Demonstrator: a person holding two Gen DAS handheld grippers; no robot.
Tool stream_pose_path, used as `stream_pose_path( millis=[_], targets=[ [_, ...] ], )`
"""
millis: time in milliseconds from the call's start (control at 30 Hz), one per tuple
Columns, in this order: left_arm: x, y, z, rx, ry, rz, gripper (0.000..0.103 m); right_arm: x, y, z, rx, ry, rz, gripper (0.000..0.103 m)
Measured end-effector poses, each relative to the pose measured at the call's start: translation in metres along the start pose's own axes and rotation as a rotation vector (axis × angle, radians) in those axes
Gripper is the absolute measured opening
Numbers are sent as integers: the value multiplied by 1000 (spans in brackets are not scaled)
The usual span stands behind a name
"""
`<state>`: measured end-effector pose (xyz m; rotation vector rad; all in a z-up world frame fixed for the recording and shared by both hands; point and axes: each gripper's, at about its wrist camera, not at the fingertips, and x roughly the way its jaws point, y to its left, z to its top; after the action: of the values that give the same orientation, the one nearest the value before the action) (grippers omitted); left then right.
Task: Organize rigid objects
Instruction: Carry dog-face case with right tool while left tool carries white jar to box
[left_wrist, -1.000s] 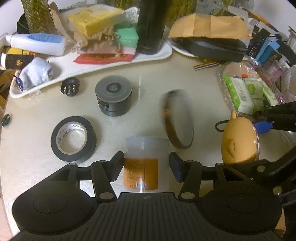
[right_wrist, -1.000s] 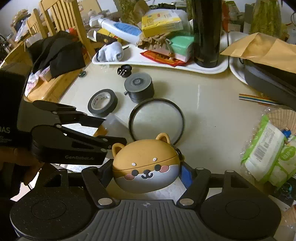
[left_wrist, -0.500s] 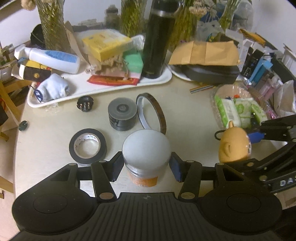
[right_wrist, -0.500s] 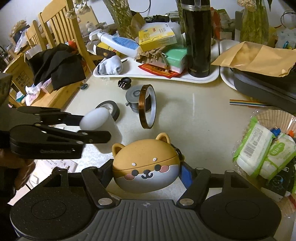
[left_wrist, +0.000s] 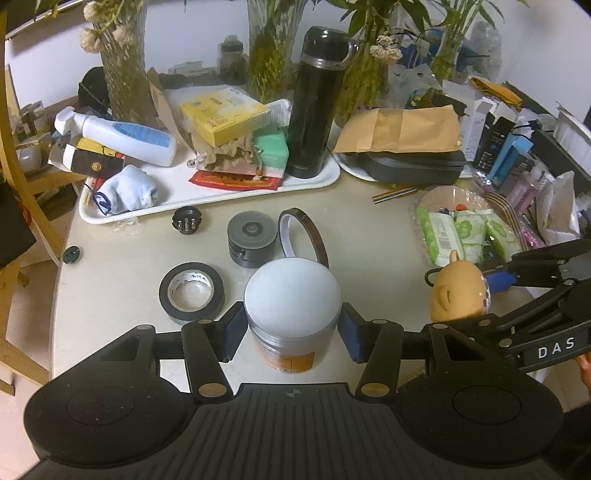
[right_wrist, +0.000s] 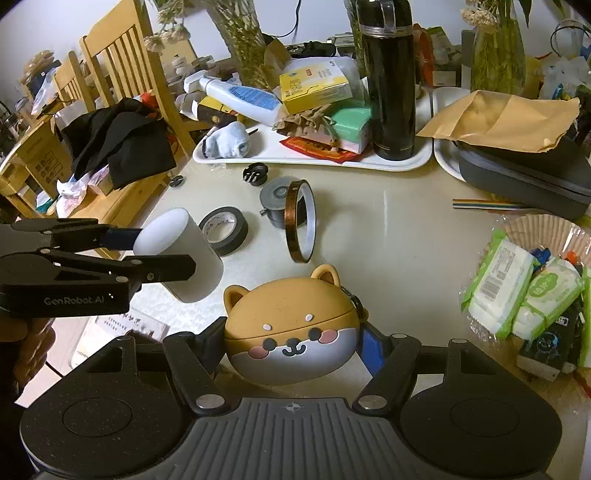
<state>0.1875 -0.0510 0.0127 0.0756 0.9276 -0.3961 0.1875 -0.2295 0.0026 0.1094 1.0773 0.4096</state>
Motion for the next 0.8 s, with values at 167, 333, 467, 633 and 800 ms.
stream_pose_path(
  millis=[167, 333, 467, 633, 800],
  targets=[
    [-15, -5, -5, 6, -22, 1, 52, -7, 6, -7, -4, -4, 8, 74],
    [-28, -11, -12, 14, -37, -8, 52, -14, 13, -15, -9, -8, 13, 74],
    [-38, -16, -21, 26, -44, -15, 52, -19, 17, -20, -14, -13, 18, 74],
    [-46, -20, -34, 33, -41, -21, 52, -24, 20, -26, -13, -15, 11, 74],
    [-54, -25, -48, 42, -32, -30, 52, -27, 25, -36, -17, -2, 13, 74]
  ],
)
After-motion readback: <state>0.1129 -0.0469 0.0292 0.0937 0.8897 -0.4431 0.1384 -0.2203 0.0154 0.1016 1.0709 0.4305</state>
